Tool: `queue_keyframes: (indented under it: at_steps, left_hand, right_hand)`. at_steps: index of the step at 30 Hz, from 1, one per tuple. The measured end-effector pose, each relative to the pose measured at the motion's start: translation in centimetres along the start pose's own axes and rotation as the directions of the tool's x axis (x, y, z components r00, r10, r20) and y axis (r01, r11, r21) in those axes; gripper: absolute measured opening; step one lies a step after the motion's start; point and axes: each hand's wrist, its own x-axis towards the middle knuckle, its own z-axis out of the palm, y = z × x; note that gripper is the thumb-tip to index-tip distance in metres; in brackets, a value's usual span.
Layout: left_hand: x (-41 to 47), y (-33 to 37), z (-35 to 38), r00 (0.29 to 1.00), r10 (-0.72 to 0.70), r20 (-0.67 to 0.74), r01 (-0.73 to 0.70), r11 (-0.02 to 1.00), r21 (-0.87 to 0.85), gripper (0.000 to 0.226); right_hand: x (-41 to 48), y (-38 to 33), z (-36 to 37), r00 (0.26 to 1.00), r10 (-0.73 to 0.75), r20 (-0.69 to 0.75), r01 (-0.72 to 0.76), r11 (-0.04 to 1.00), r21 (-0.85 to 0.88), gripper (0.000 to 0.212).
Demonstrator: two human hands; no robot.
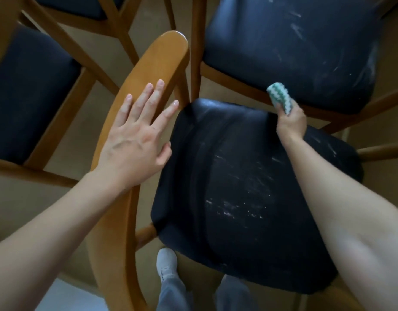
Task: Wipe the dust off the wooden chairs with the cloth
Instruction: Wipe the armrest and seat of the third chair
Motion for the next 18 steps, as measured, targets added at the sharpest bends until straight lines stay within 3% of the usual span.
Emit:
queue_keyframes:
  at_steps: [2, 6, 10, 18]
  left_hand:
    - [0.1, 0.0, -0.1, 1.000, -0.013, -0.007, 0.013, 1.000, -0.012, 0.068]
    - [0.0, 0.0, -0.1, 1.000, -0.017, -0.016, 0.017, 0.999, -0.050, 0.071]
    - [0.2, -0.1, -0.1, 0.999, -0.013, -0.030, 0.010, 0.995, -0.102, 0.071]
    - [0.1, -0.1, -0.2, 0.999, -0.020, -0.032, 0.016, 0.993, -0.117, 0.071]
  right_hand:
    - [-0.4, 0.4, 2.2, 0.997, -0.010, 0.083, 0.020, 0.992, -0.124, 0.041]
    - [-1.2, -1.0, 5.2, 0.995, -0.027, 0.100, 0.050, 0.968, -0.245, 0.048]
    - [-1.2, -2.3, 7.5, 0.974, -0.120, 0.191, 0.157, 0.969, -0.192, 0.046]
    - [-4.8, -2.1, 6.5, 0.900, -0.176, 0.399, 0.181, 0.983, 0.025, 0.043]
